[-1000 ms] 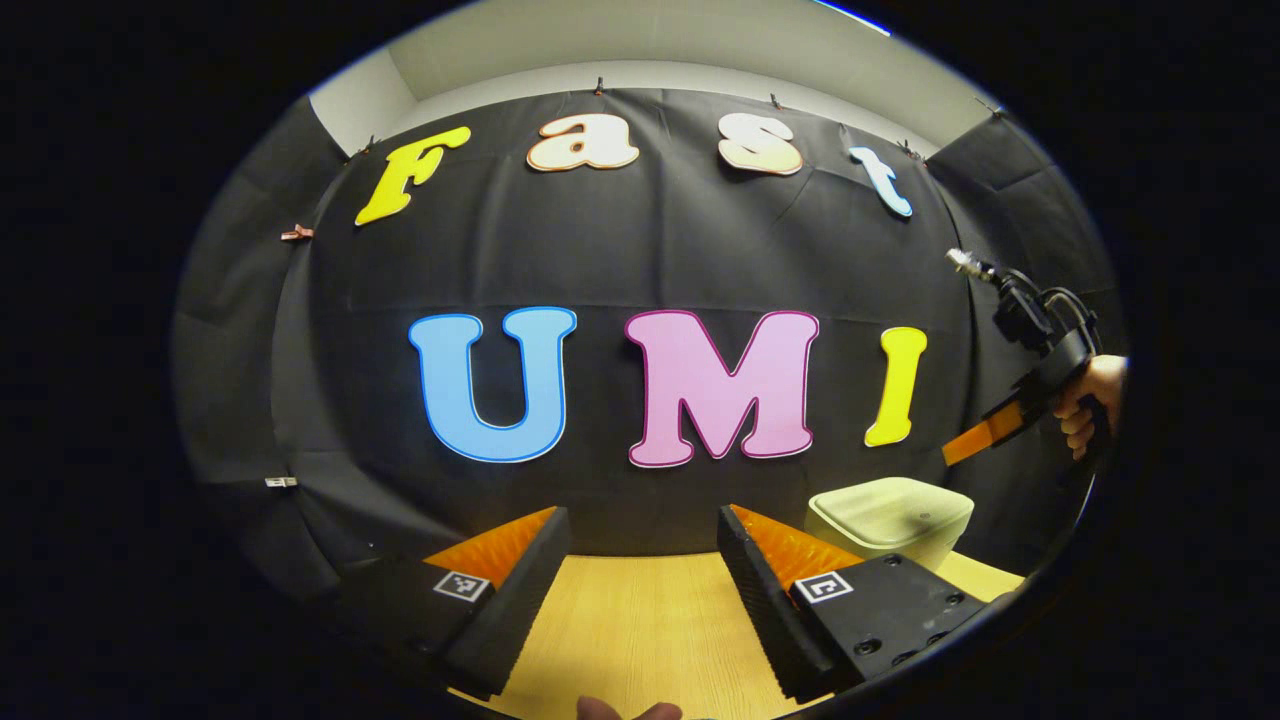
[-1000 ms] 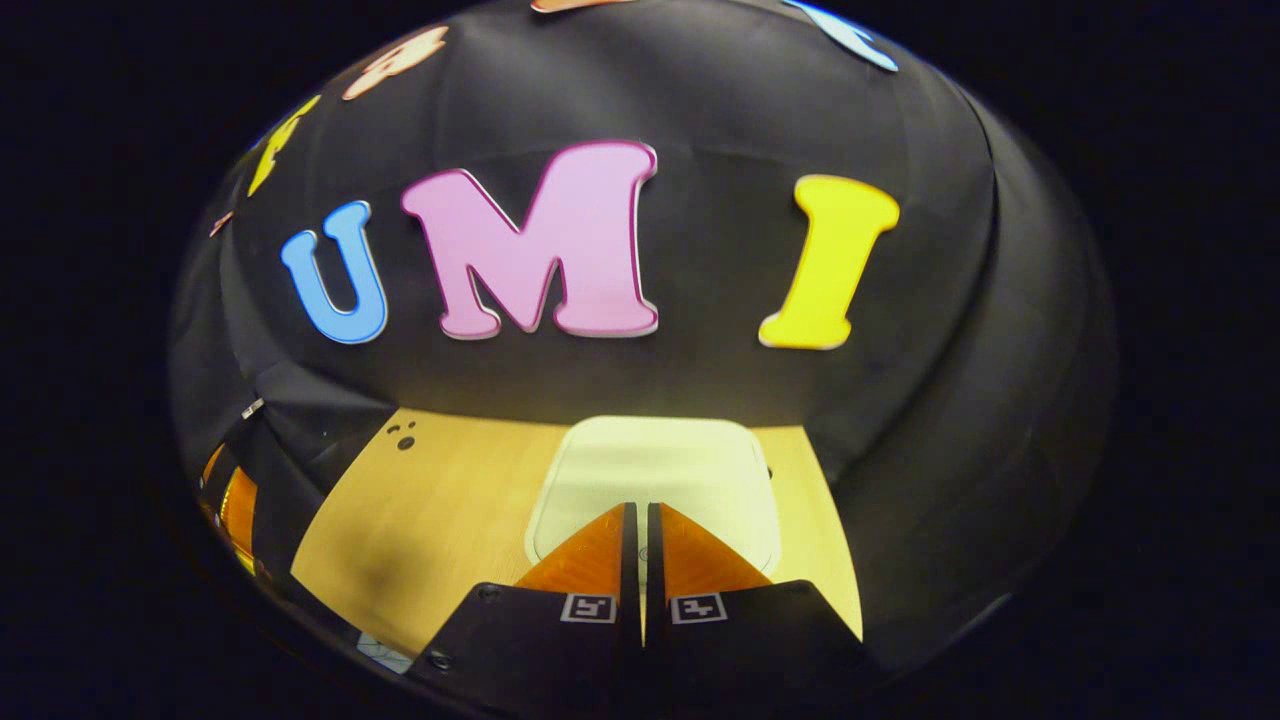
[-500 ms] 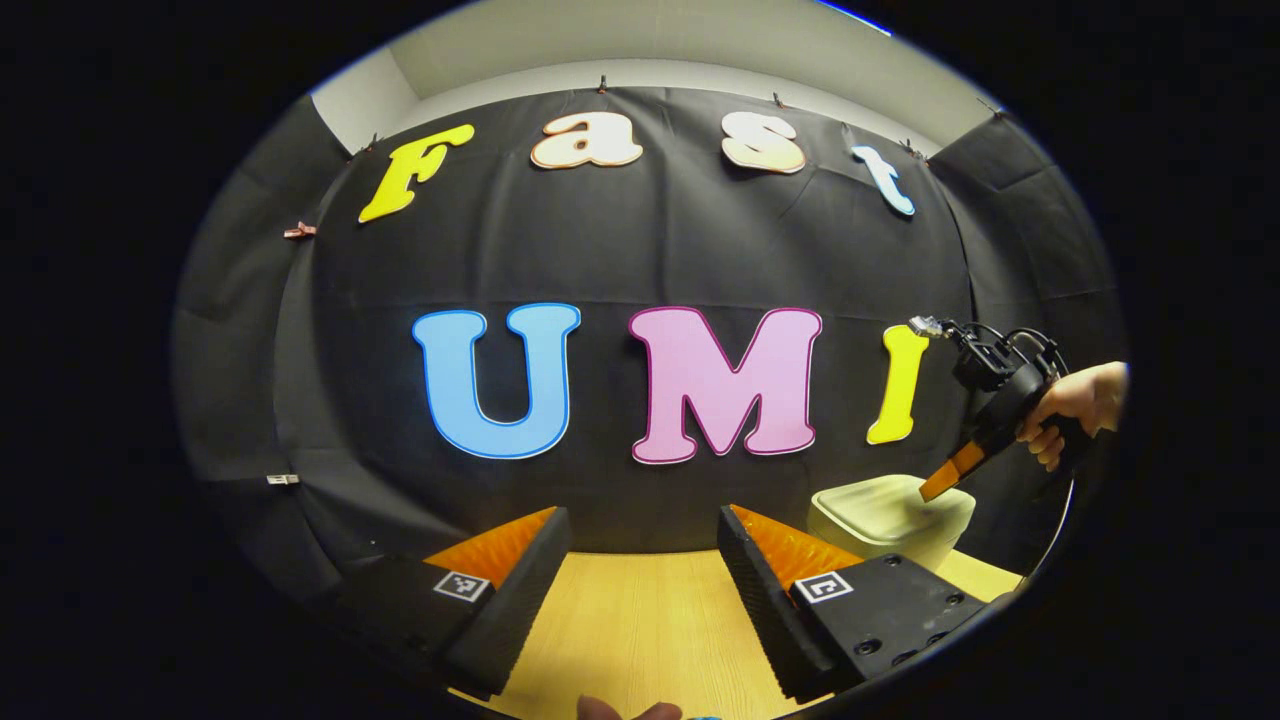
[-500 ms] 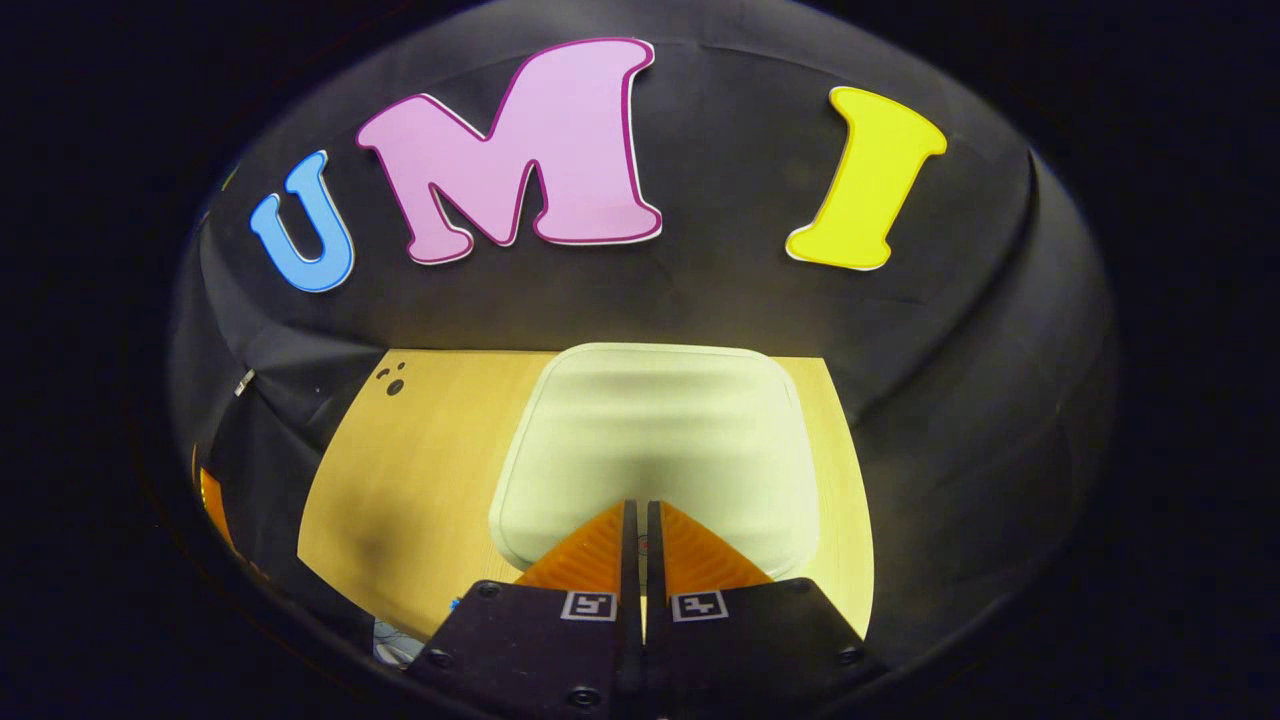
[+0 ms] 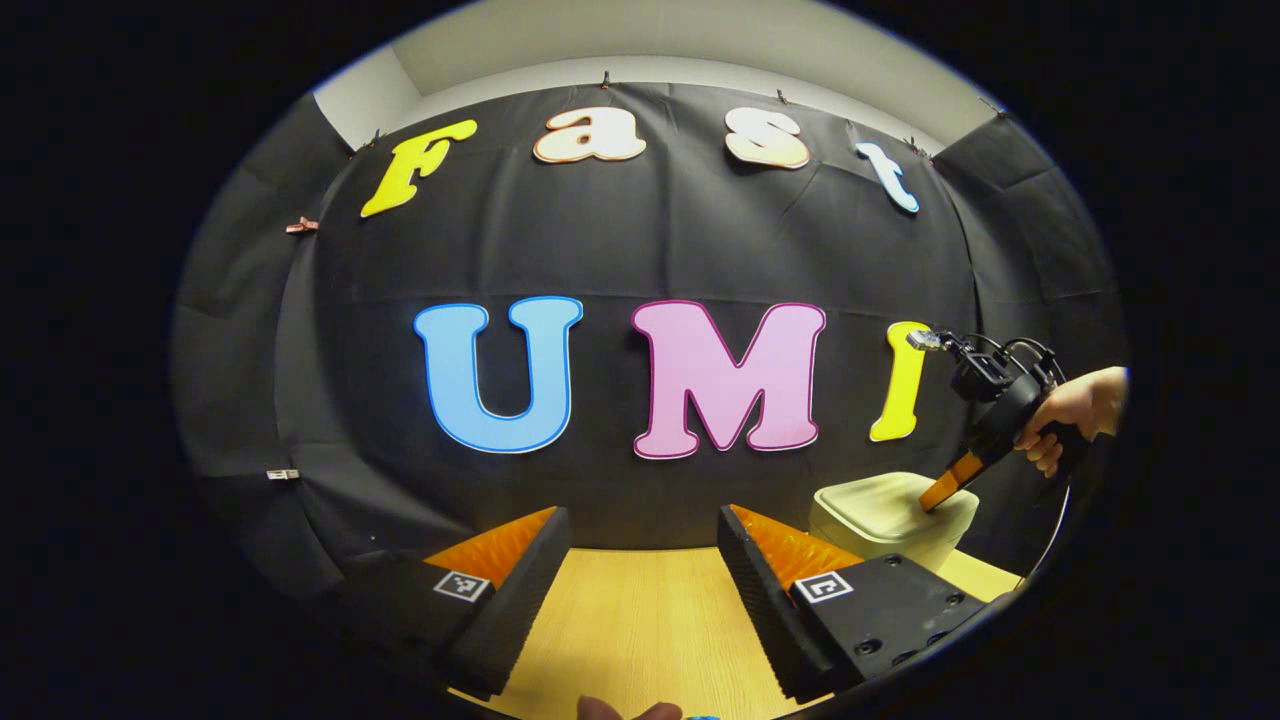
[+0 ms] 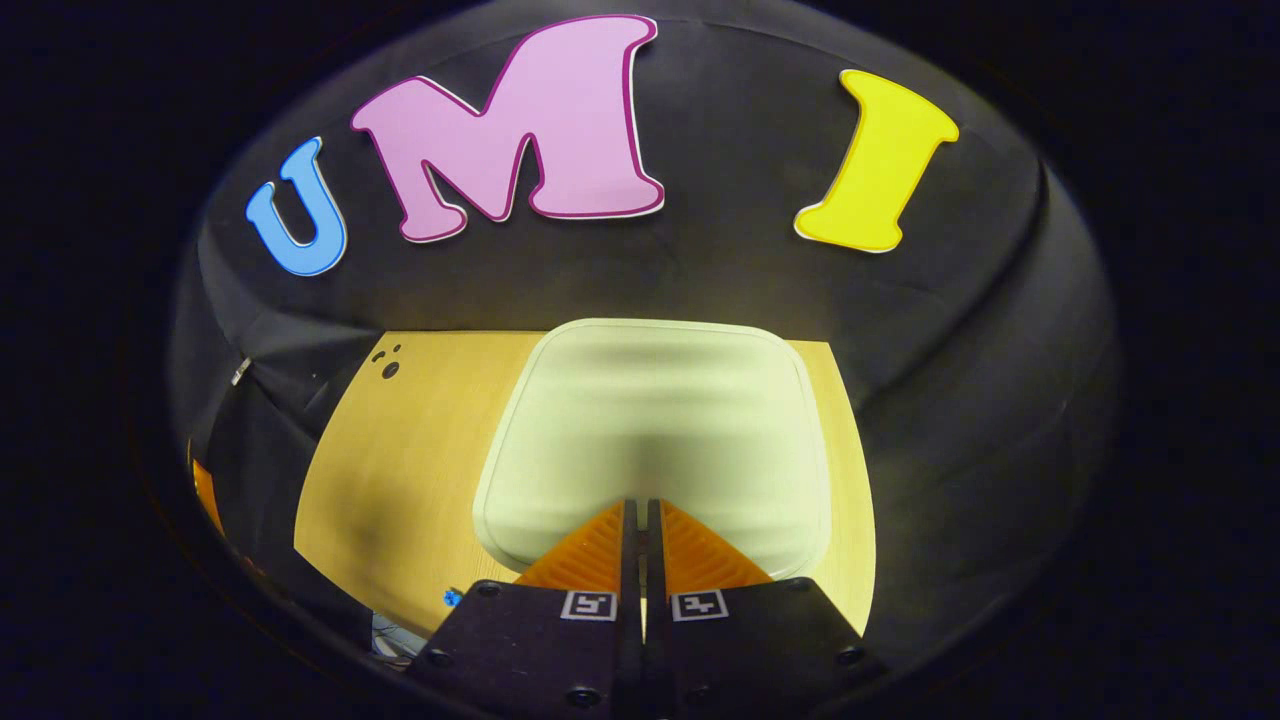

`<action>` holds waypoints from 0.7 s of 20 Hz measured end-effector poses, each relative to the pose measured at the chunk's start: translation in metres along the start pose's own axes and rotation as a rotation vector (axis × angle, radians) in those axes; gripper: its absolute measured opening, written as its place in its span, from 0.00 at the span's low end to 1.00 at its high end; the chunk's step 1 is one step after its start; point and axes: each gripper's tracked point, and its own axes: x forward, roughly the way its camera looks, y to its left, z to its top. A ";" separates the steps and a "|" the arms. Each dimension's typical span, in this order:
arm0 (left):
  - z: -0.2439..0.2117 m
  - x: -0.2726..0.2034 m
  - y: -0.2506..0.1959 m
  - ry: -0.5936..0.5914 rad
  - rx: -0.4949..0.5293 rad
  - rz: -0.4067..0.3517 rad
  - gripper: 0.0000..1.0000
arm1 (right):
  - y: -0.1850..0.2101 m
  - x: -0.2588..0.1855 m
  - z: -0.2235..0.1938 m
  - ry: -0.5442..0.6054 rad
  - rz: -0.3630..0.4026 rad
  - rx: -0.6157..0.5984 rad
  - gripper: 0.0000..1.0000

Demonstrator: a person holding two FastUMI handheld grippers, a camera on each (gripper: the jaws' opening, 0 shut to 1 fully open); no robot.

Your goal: Press the lid of the desktop garbage bin to open it, pick up the crumpled paper on the desktop and throw it into the bin, then pick up the pop can on the desktop and drop it into the bin, and finally close the garbage bin lid.

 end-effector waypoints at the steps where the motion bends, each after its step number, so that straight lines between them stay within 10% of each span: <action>1: 0.000 0.001 -0.001 0.000 0.001 -0.001 0.95 | -0.001 0.000 -0.001 -0.002 0.001 -0.008 0.05; 14: 0.007 0.001 -0.002 -0.022 0.016 -0.006 0.95 | 0.006 -0.016 0.028 -0.176 0.001 0.013 0.05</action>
